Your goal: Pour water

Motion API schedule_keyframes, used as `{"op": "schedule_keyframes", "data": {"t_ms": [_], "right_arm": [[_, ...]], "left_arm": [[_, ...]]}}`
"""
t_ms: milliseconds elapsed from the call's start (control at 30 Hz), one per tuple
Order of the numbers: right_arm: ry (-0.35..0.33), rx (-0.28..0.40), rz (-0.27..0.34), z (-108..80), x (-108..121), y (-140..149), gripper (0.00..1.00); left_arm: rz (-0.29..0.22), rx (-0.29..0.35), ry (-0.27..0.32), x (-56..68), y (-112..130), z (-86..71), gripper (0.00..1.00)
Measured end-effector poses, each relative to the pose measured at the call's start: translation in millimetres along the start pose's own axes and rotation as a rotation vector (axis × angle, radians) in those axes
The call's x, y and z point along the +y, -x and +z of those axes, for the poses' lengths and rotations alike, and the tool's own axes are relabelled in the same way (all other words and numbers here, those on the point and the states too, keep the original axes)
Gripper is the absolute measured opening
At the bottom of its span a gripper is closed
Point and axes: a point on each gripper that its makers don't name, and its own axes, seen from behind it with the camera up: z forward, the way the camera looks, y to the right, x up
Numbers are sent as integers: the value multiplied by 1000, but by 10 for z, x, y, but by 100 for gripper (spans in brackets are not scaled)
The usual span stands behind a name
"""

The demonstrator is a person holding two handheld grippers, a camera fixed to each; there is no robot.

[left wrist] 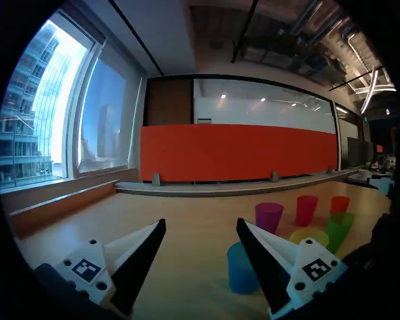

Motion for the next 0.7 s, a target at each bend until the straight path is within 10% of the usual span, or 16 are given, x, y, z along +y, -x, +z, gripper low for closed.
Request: {"op": "schedule_keyframes", "data": {"t_ms": [700], "right_arm": [[-3,0,0,-1,-15,-5,99]], "left_arm": [[0,0,0,4,1,5,99]]}}
